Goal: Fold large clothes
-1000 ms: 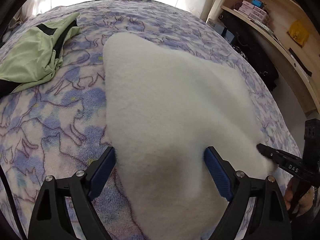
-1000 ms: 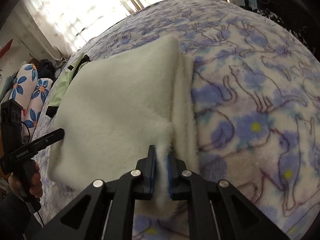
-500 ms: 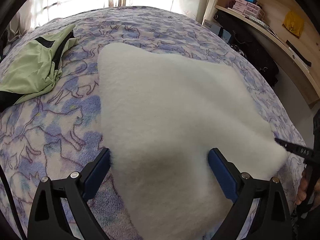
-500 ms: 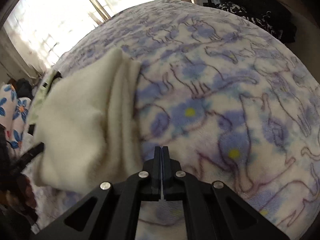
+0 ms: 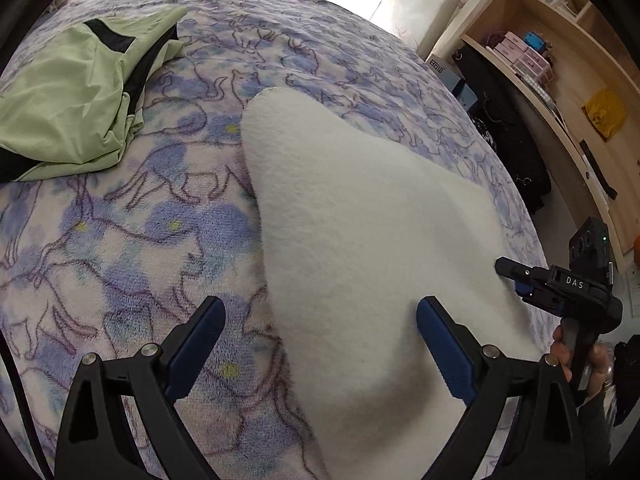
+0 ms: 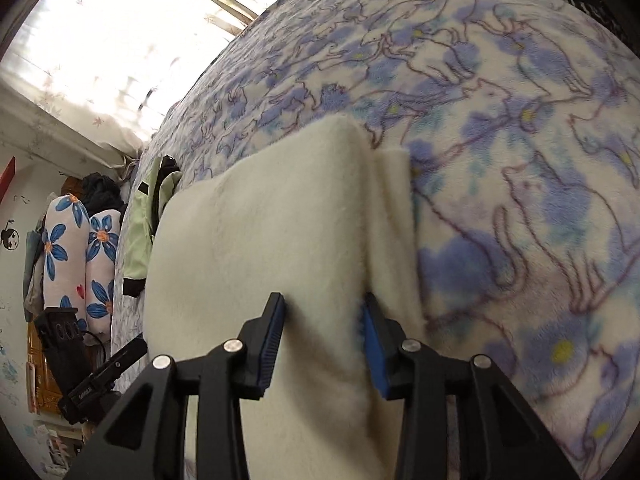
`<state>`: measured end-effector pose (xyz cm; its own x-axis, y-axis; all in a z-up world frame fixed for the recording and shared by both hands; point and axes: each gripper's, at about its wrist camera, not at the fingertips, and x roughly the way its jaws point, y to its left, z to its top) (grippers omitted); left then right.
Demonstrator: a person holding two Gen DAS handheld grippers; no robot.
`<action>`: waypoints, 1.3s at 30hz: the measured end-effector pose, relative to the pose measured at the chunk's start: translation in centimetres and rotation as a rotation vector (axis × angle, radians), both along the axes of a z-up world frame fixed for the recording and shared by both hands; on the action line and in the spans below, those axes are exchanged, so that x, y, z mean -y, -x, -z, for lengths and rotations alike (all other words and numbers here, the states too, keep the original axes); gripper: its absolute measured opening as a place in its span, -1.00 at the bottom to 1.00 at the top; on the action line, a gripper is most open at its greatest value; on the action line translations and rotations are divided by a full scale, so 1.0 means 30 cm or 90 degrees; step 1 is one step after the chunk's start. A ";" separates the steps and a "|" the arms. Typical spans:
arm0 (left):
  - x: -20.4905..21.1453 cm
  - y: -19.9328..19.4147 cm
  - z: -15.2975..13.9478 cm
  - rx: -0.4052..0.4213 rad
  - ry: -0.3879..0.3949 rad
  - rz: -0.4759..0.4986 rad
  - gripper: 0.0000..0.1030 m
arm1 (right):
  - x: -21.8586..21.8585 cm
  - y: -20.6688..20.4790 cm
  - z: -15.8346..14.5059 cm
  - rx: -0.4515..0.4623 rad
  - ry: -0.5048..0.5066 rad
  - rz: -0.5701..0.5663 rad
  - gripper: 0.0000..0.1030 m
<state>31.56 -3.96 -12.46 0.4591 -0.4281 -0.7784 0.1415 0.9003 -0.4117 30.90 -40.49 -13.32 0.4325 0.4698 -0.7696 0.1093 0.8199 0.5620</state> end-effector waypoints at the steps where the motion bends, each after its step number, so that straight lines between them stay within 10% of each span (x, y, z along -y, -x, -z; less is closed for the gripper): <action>1: -0.006 -0.005 0.006 -0.002 0.010 -0.003 0.85 | -0.002 -0.014 0.002 0.003 -0.003 0.001 -0.26; 4: -0.004 -0.014 0.009 0.004 0.013 -0.012 0.83 | -0.024 -0.037 -0.023 0.030 0.046 -0.004 -0.78; 9: 0.063 -0.002 -0.047 0.041 0.011 0.021 0.58 | -0.025 0.060 -0.220 0.171 0.154 0.028 -0.82; 15: 0.172 0.007 0.001 0.064 -0.042 0.030 0.57 | 0.044 0.008 0.033 0.053 0.165 0.045 -0.78; 32: 0.194 0.221 -0.182 0.157 -0.076 -0.007 0.57 | -0.120 0.204 -0.217 0.151 0.198 -0.035 -0.52; 38: 0.275 0.251 -0.048 0.120 -0.176 -0.001 0.27 | -0.144 0.227 -0.120 0.126 0.324 -0.038 -0.53; 39: 0.275 0.247 -0.022 0.119 -0.195 -0.003 0.33 | -0.115 0.223 -0.082 0.107 0.341 -0.031 -0.83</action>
